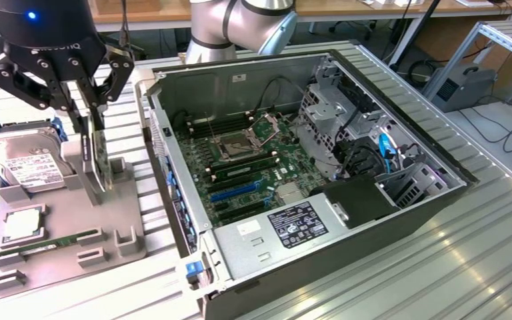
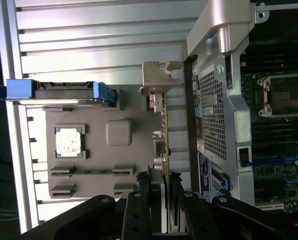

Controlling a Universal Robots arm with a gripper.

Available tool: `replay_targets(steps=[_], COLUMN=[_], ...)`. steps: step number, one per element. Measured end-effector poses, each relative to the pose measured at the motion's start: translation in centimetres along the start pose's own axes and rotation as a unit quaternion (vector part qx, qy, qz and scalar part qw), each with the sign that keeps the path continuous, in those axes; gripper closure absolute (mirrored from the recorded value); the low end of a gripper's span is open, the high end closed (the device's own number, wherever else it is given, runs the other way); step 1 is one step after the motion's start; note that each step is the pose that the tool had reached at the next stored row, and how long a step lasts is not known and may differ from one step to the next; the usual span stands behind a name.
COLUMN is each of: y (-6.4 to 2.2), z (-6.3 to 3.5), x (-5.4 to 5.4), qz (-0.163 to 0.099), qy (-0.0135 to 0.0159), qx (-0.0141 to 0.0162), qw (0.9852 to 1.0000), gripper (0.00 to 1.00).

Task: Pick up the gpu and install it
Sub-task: 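Pick up the gpu and move the gpu toward the slot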

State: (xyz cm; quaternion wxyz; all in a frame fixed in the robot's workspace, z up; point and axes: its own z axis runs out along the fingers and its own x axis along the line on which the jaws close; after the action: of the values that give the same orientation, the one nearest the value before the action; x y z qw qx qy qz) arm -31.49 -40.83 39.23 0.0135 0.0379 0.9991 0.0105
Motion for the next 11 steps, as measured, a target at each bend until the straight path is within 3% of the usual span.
replay_targets(steps=[11], y=[0.01], z=[-0.53], x=[-0.01], qz=[0.000], qy=[0.0000], qx=[0.0000], qw=[1.0000], gripper=[0.73])
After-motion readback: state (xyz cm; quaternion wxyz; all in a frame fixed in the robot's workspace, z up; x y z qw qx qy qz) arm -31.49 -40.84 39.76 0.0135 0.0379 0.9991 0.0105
